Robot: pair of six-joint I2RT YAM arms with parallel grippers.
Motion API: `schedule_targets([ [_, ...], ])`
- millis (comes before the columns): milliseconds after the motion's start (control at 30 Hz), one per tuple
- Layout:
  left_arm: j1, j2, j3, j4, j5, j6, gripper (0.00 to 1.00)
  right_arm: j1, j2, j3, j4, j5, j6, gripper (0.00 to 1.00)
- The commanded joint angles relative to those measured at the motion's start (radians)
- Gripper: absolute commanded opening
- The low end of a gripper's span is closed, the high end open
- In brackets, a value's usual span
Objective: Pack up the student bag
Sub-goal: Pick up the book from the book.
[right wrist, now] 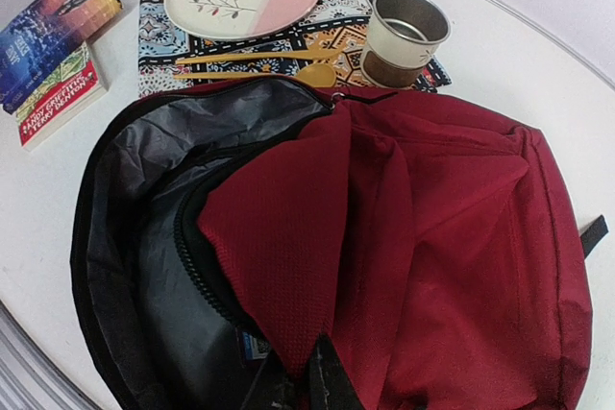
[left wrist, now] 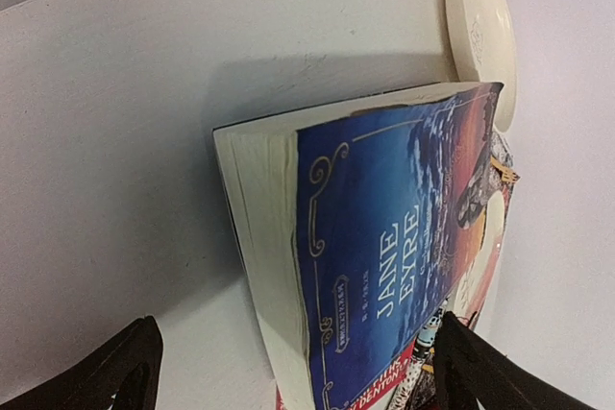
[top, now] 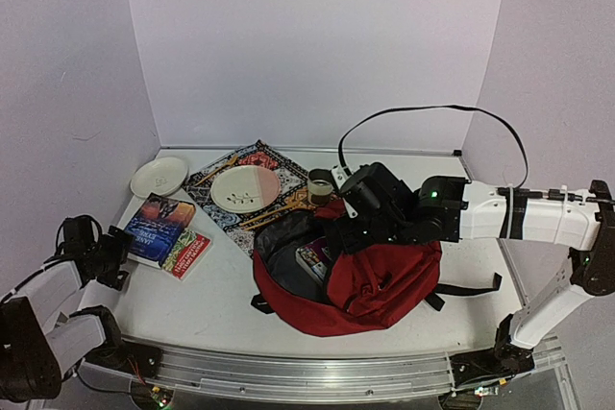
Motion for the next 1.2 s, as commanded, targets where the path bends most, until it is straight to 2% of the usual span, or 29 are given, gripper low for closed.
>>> schedule_targets([
  [0, 0.014, 0.009, -0.063, 0.221, 0.022, -0.086, 0.99, 0.000, -0.021, 0.010, 0.037, -0.033, -0.038, 0.04],
  [167, 0.016, 0.060, -0.126, 0.413, 0.038, -0.146, 0.99, 0.000, -0.016, 0.007, 0.059, -0.064, -0.046, 0.05],
  [467, 0.016, 0.100, -0.156, 0.538, 0.043, -0.167, 0.97, -0.001, 0.005, 0.003, 0.073, -0.081, -0.042, 0.05],
  [800, 0.015, 0.300, -0.166, 0.708, 0.098, -0.190, 0.91, 0.000, 0.011, 0.014, 0.073, -0.081, -0.047, 0.06],
  [1000, 0.015, 0.349, -0.168, 0.755, 0.093, -0.191, 0.82, 0.000, 0.016, 0.021, 0.073, -0.078, -0.049, 0.06],
  [1067, 0.016, 0.359, -0.174, 0.767, 0.093, -0.198, 0.74, -0.001, 0.019, 0.024, 0.073, -0.079, -0.051, 0.06],
  [1167, 0.016, 0.327, -0.196, 0.778, 0.081, -0.216, 0.54, 0.000, 0.022, 0.029, 0.073, -0.079, -0.053, 0.06],
])
